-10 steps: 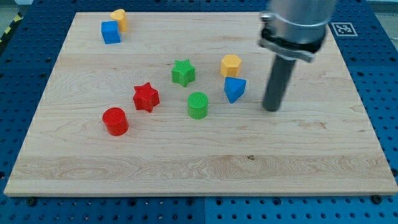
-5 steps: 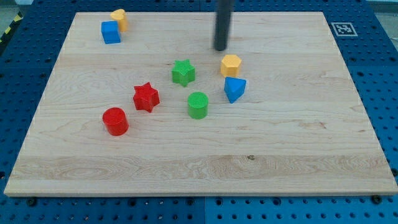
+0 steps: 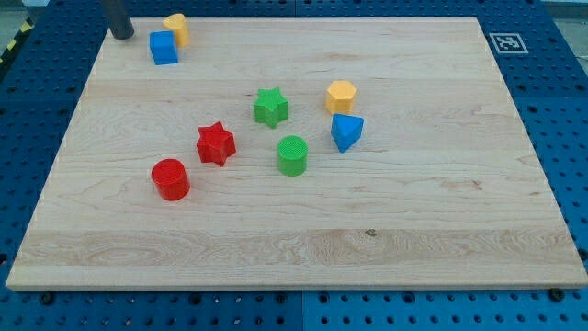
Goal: Slide the blue cube to the top left of the green star
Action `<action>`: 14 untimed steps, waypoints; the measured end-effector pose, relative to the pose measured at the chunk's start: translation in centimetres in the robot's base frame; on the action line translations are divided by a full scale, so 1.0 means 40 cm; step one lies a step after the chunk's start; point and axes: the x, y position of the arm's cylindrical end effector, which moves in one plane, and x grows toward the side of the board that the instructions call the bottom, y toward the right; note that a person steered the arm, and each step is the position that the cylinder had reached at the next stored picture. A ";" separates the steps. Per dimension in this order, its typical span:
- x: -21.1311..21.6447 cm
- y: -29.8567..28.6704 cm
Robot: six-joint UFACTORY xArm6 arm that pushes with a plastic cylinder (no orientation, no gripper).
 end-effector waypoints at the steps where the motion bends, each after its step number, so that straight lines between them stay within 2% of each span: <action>1: 0.000 0.040; 2: 0.038 0.083; 3: 0.122 0.119; 4: 0.174 0.212; 5: 0.176 0.251; 7: 0.103 0.140; 10: 0.099 0.321; 12: 0.166 0.337; 14: 0.167 0.441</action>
